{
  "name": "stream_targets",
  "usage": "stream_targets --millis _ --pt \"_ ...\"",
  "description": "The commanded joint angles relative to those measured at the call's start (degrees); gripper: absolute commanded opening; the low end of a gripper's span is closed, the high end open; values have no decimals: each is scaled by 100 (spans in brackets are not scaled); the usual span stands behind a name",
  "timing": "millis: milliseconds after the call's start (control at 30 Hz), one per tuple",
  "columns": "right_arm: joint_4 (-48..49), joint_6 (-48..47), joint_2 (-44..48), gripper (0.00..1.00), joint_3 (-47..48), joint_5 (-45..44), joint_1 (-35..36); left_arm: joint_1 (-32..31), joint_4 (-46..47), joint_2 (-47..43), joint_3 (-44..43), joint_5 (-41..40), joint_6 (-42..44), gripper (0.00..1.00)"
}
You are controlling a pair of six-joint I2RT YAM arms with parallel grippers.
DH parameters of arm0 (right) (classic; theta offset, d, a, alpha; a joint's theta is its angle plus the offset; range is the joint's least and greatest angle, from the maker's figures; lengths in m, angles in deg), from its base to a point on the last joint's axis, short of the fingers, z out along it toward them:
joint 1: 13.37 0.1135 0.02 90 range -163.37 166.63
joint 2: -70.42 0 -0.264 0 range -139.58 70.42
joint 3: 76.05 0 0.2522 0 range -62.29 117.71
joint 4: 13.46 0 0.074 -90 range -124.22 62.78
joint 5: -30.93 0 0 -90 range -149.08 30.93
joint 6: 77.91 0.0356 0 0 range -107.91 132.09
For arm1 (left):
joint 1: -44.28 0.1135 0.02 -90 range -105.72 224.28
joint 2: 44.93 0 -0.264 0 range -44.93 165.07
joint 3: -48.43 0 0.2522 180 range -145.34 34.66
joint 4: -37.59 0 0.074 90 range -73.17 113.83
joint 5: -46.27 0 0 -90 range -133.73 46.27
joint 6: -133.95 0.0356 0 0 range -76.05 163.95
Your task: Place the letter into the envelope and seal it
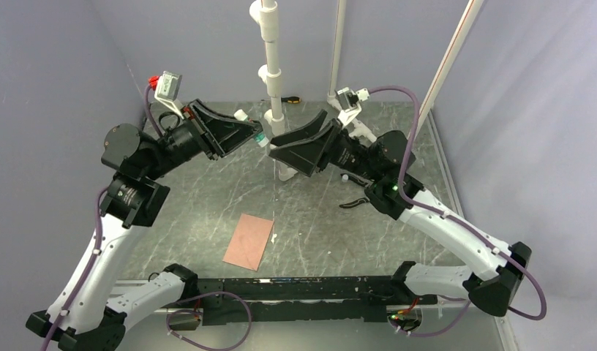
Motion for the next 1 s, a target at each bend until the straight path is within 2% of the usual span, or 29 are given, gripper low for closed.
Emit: stream_targets --millis 0,100,200,400,467,533,633,733,833,967 --pt "1015 811 -278 78 220 177 -20 -2 740 107 39 542 -4 2" --pt "1066 853 -513 73 448 262 -20 -2 1123 128 181 530 -183 2" --pt "1229 973 -647 62 508 376 -24 -1 1078 143 144 516 -170 2" --pt "1207 783 -811 25 615 616 -24 -2 952 124 88 431 -66 2" --pt "890 306 -851 10 775 742 -24 -2 798 128 22 370 2 2" --pt "259 -459 -878 0 1040 839 -20 -2 536 158 -87 294 120 3" --pt "-1019 -2148 -974 0 1547 746 58 -2 -96 230 -323 75 403 2" --pt "-1979 -3796 -1036 0 1795 104 188 -2 -825 333 -590 -246 660 2" --pt "-2521 -5196 -1123 0 1920 -945 361 -2 -1488 481 -908 -759 798 2" --pt "-2723 -6391 -1301 0 2052 -2169 552 -2 -2359 637 -1288 -1567 839 2"
